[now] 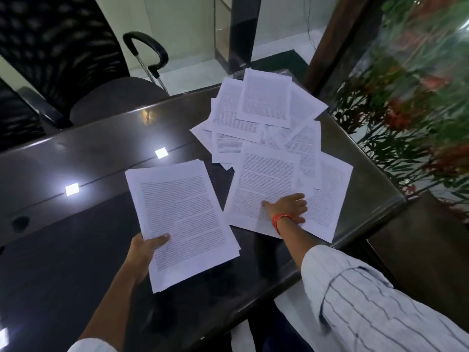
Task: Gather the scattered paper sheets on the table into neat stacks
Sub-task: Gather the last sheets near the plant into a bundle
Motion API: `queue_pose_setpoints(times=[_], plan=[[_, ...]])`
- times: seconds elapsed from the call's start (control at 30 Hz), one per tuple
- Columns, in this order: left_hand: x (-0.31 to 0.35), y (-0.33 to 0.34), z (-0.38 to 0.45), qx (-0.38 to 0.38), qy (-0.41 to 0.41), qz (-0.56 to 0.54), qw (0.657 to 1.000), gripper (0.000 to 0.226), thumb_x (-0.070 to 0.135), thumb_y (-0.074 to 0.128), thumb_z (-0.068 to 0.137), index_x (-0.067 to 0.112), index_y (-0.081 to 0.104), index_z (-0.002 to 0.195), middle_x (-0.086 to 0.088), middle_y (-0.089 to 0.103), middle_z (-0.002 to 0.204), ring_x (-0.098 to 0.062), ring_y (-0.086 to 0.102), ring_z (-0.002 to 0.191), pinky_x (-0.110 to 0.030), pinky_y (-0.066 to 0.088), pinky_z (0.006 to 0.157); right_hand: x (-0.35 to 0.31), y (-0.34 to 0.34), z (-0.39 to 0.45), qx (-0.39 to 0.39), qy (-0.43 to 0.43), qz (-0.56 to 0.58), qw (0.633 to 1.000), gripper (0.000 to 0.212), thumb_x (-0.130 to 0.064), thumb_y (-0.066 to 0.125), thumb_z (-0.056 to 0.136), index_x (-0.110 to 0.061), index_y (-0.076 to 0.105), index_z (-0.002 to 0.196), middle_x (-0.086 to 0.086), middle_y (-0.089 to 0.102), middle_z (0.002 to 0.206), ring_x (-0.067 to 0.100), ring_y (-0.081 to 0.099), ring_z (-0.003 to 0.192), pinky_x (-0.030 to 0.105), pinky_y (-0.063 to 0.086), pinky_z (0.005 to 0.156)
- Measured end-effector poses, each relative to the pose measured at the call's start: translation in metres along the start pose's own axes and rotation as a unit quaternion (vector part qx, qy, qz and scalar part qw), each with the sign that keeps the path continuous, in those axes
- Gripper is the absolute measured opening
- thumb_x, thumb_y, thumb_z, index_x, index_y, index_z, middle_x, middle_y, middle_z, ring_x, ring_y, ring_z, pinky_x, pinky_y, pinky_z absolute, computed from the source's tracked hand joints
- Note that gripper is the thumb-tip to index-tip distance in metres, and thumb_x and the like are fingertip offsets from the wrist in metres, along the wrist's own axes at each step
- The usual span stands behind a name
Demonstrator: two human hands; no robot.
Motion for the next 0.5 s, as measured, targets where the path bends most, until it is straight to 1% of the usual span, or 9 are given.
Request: queue_pose_setpoints(times=[0.1,0.17,0.2,0.23,0.27,0.33,0.4,0.43,0.5], plan=[[0.008,0.038,0.007,-0.021,-0.021,-0.002,1.000,0.025,0.000,0.069,0.087,0.003,0.068,0.112,-0.013,0.075,0.107,-0.036,0.070,0.098,-0.046,0.056,0.080,0.004,-0.001,0.014,-0.009,-0.003,-0.019,1.000,0.127,-0.055,0.078,0.073,0.001,-0.004,0.152,0.023,0.024,0.153,0.038,0.032,0.138,0.057,0.035,0.106],[0.017,0.065,0.008,-0.037,-0.030,0.001,0.999,0.021,-0.001,0.068,0.088,0.006,0.069,0.108,-0.010,0.076,0.101,-0.032,0.072,0.094,-0.042,0.057,0.074,0.007,0.006,0.020,-0.041,-0.013,0.039,0.998,0.109,-0.034,0.075,0.084,-0.002,-0.003,0.153,0.020,0.034,0.149,0.037,0.042,0.133,0.055,0.033,0.108],[0.022,0.081,0.009,-0.044,-0.033,0.002,0.999,0.020,-0.002,0.067,0.088,0.006,0.069,0.107,-0.009,0.077,0.099,-0.031,0.073,0.092,-0.042,0.057,0.072,0.011,0.008,0.027,-0.065,-0.009,0.106,0.992,0.097,-0.023,0.072,0.086,-0.004,0.005,0.153,0.019,0.042,0.146,0.035,0.048,0.128,0.052,0.036,0.108],[0.026,0.092,0.010,-0.048,-0.037,0.006,0.998,0.020,-0.002,0.067,0.088,0.007,0.069,0.106,-0.009,0.077,0.098,-0.030,0.073,0.091,-0.042,0.057,0.071,0.014,0.007,0.031,-0.090,-0.007,0.189,0.978,0.083,-0.015,0.071,0.085,-0.007,0.021,0.150,0.017,0.050,0.140,0.033,0.055,0.121,0.048,0.042,0.106],[0.030,0.103,0.012,-0.051,-0.040,0.010,0.998,0.021,-0.003,0.067,0.088,0.006,0.069,0.106,-0.009,0.077,0.099,-0.031,0.073,0.091,-0.042,0.057,0.071,0.015,0.000,0.036,-0.107,-0.015,0.272,0.956,0.065,-0.010,0.073,0.082,-0.009,0.040,0.139,0.016,0.059,0.131,0.030,0.061,0.111,0.045,0.049,0.100],[0.034,0.115,0.016,-0.048,-0.048,0.013,0.998,0.024,-0.004,0.067,0.087,0.004,0.068,0.111,-0.012,0.076,0.104,-0.034,0.072,0.095,-0.043,0.057,0.072,0.013,-0.032,0.042,-0.115,-0.064,0.393,0.910,0.037,-0.003,0.073,0.080,-0.013,0.061,0.113,0.009,0.069,0.110,0.023,0.067,0.094,0.039,0.057,0.089],[0.032,0.122,0.019,-0.039,-0.067,0.004,0.997,0.027,-0.006,0.066,0.087,0.002,0.067,0.113,-0.015,0.074,0.108,-0.036,0.071,0.098,-0.044,0.057,0.073,0.017,-0.074,0.055,-0.115,-0.103,0.458,0.875,0.029,0.003,0.070,0.082,-0.011,0.065,0.108,0.004,0.071,0.101,0.015,0.068,0.087,0.029,0.058,0.078],[0.029,0.126,0.020,-0.034,-0.078,-0.002,0.996,0.028,-0.008,0.066,0.086,0.001,0.067,0.113,-0.016,0.074,0.109,-0.037,0.071,0.098,-0.044,0.058,0.073,0.022,-0.092,0.066,-0.122,-0.101,0.489,0.858,0.030,0.004,0.070,0.082,-0.008,0.066,0.109,0.005,0.071,0.102,0.017,0.069,0.088,0.028,0.058,0.076],[0.022,0.136,0.021,-0.034,-0.096,-0.009,0.995,0.029,-0.009,0.065,0.085,0.001,0.067,0.112,-0.018,0.073,0.110,-0.038,0.070,0.099,-0.046,0.058,0.074,0.036,-0.113,0.091,-0.158,-0.074,0.548,0.818,0.034,0.004,0.071,0.081,-0.003,0.065,0.113,0.011,0.072,0.107,0.027,0.068,0.096,0.036,0.059,0.078]])
Point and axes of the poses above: each hand's wrist, its own z-axis towards the middle knuckle, its own y-axis out of the palm, x = y × z, the point moved 9 cm from there along z, towards the middle knuckle
